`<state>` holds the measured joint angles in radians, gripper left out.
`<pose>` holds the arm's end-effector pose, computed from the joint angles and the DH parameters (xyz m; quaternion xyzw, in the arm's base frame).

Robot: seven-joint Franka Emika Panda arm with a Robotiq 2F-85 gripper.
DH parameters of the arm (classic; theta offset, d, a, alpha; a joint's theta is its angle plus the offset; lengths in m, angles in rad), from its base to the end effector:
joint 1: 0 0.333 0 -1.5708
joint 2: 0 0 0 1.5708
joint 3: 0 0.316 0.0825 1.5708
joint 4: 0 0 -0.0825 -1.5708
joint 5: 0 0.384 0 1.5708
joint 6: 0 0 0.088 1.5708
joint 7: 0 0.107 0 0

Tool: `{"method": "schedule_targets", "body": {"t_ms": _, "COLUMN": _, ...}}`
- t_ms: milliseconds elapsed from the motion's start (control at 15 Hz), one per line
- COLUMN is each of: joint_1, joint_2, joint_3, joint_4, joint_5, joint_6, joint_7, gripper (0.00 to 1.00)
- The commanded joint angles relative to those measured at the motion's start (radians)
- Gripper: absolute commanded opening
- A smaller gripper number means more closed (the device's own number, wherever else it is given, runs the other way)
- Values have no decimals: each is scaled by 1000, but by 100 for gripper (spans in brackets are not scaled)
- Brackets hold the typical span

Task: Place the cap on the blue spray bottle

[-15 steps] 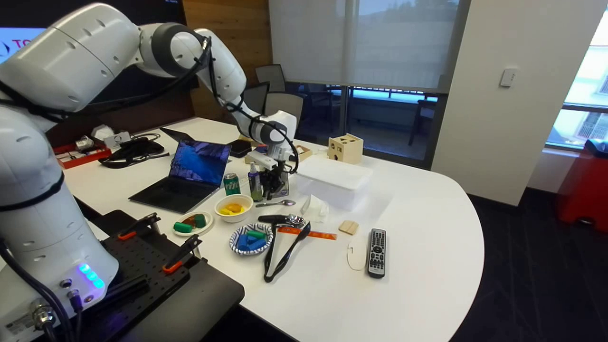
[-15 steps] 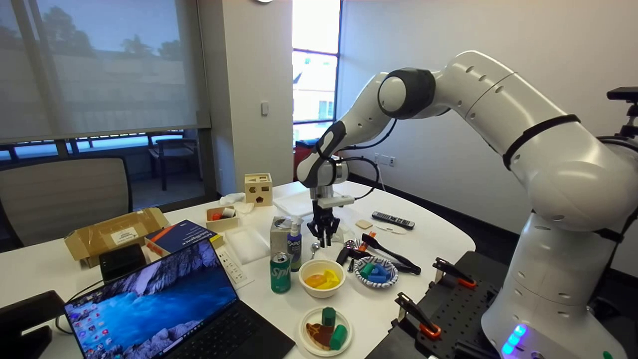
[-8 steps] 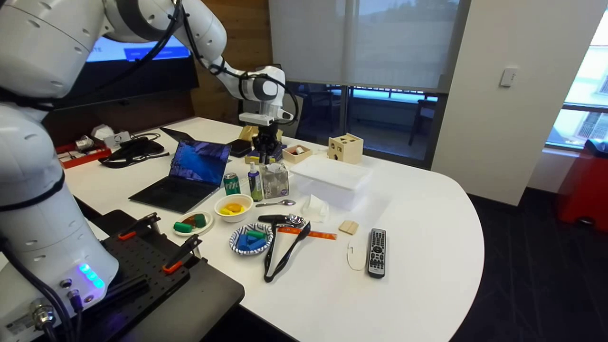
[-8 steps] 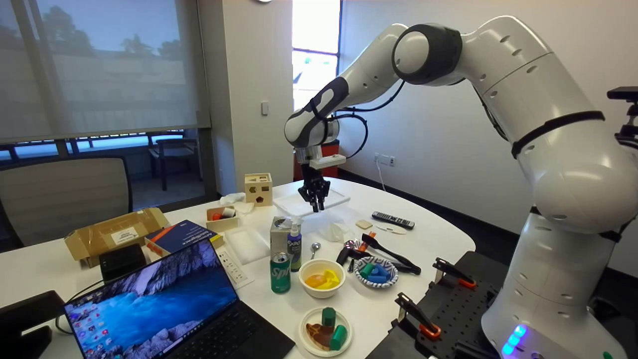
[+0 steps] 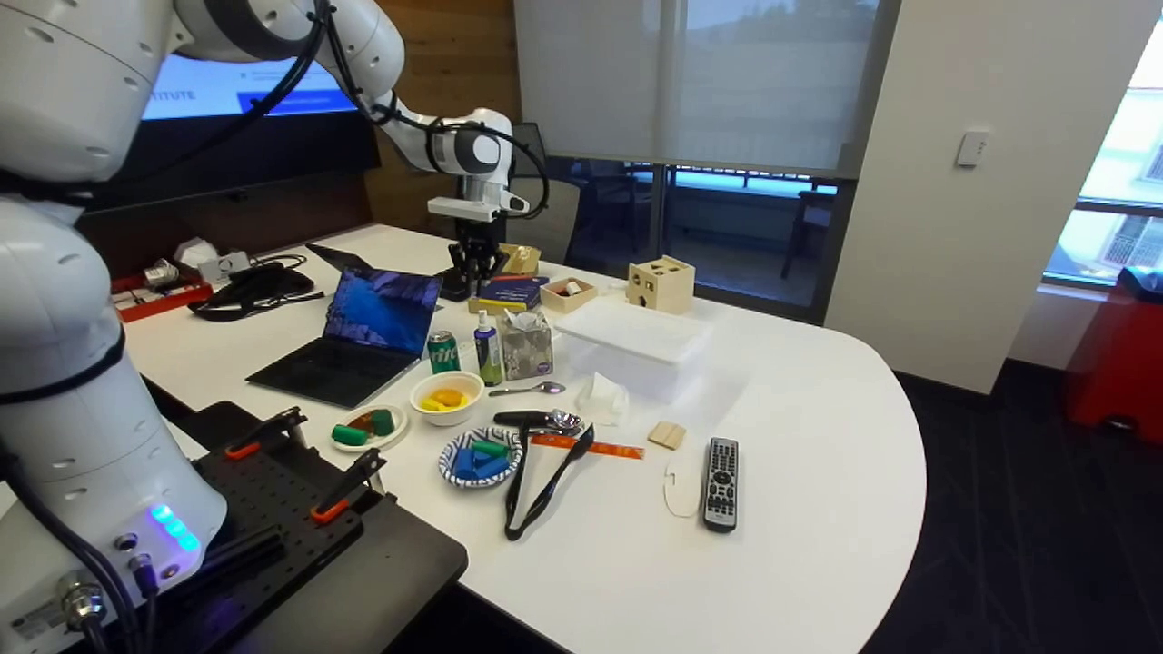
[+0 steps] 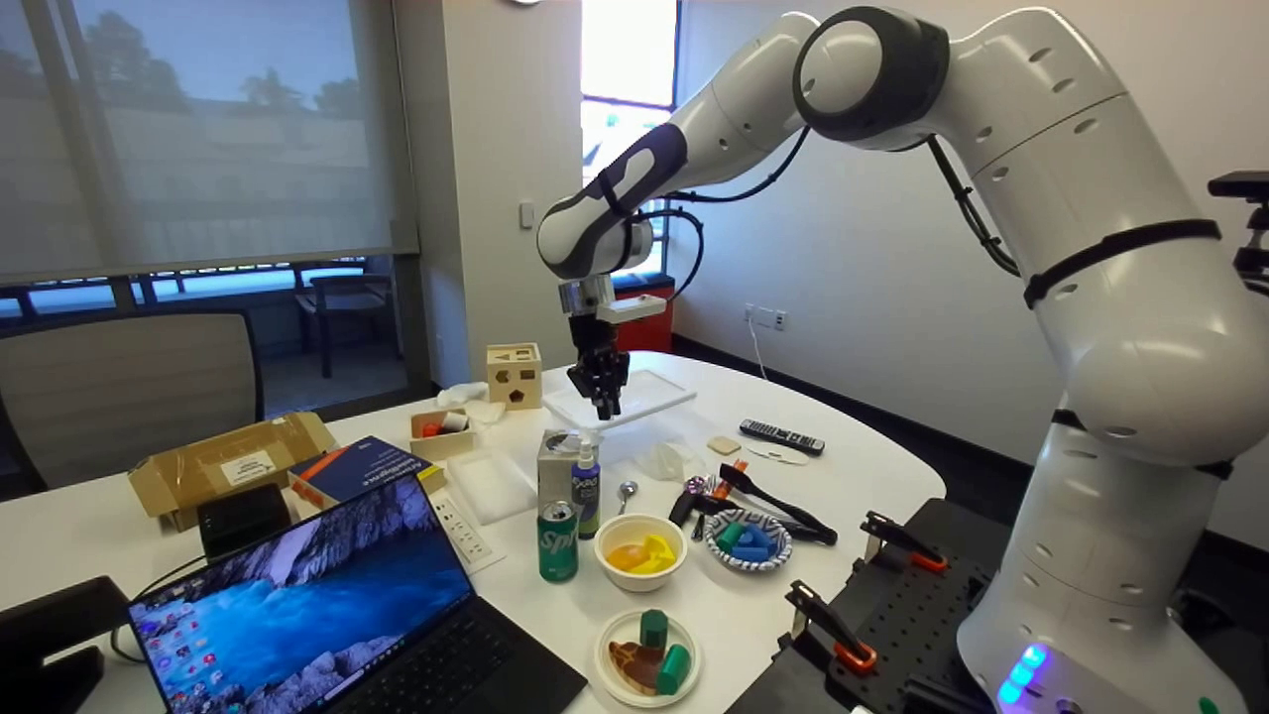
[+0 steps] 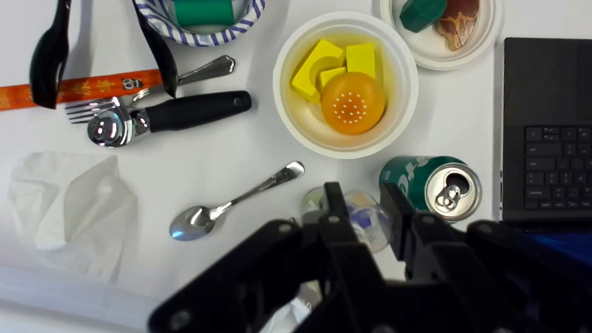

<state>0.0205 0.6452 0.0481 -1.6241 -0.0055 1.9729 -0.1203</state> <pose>0.6547 0.0414 0.2245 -0.9847 -0.0921 0.1469 0.0165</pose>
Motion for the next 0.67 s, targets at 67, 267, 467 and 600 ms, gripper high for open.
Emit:
{"method": "schedule_targets", "body": {"t_ms": 67, "joint_1": 2, "joint_2": -7, "joint_3": 10, "joint_4": -70, "joint_5": 9, "joint_6": 132, "joint_7": -7, "gripper": 6}}
{"method": "schedule_targets", "body": {"t_ms": 267, "joint_1": 3, "joint_2": 14, "joint_3": 10, "joint_4": -70, "joint_5": 5, "joint_6": 209, "joint_7": -3, "gripper": 6}}
{"method": "schedule_targets", "body": {"t_ms": 467, "joint_1": 3, "joint_2": 35, "joint_3": 10, "joint_4": -59, "joint_5": 1, "joint_6": 240, "joint_7": -6, "gripper": 6}}
{"method": "schedule_targets", "body": {"t_ms": 600, "joint_1": 4, "joint_2": 45, "joint_3": 9, "joint_4": -51, "joint_5": -3, "joint_6": 244, "joint_7": -9, "gripper": 6}}
